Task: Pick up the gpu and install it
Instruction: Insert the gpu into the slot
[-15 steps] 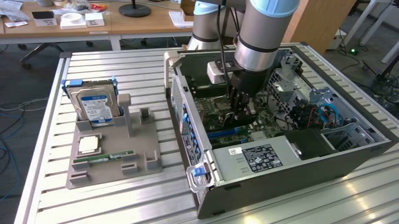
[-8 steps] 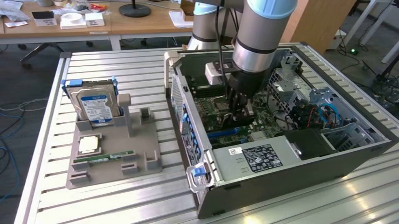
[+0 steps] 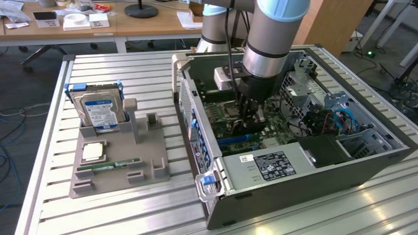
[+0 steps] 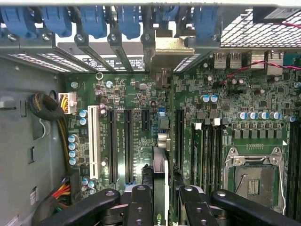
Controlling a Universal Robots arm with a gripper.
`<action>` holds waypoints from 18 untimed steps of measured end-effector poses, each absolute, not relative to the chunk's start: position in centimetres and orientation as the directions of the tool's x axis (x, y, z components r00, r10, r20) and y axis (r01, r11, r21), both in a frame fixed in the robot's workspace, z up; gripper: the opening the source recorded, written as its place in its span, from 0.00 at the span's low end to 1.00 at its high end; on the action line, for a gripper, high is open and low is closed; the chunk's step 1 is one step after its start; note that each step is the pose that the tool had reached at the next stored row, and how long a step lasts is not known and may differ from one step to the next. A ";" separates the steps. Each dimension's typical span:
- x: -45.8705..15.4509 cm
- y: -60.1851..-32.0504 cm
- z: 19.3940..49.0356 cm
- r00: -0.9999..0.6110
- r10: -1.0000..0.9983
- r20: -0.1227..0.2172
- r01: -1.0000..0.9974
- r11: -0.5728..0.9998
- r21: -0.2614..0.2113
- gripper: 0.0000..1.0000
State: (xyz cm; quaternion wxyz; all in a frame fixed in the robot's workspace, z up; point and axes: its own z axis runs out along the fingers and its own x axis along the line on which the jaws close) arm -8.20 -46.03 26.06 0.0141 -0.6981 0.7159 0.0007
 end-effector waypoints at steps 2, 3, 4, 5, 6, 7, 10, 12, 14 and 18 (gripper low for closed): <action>-8.3 -46.0 26.1 -0.025 -0.999 -0.021 -1.000 0.025 -0.019 0.26; -8.3 -46.0 26.1 -0.025 -0.999 -0.021 -1.000 0.025 -0.019 0.26; -8.4 -46.0 26.1 -0.025 -0.999 -0.021 -1.000 0.025 -0.018 0.26; -8.4 -46.0 26.1 -0.025 -0.999 -0.021 -1.000 0.025 -0.019 0.26; -8.4 -46.0 26.1 -0.025 -0.999 -0.021 -1.000 0.025 -0.018 0.26; -8.5 -46.0 26.1 -0.025 -0.999 -0.021 -1.000 0.025 -0.018 0.26; -8.6 -46.0 26.1 -0.025 -0.999 -0.021 -1.000 0.025 -0.018 0.26; -8.6 -46.0 26.1 -0.025 -0.999 -0.021 -1.000 0.025 -0.019 0.26; -8.7 -46.0 26.1 -0.025 -0.999 -0.021 -1.000 0.025 -0.019 0.26; -8.8 -46.0 25.7 -0.025 -0.999 -0.021 -1.000 0.025 -0.018 0.26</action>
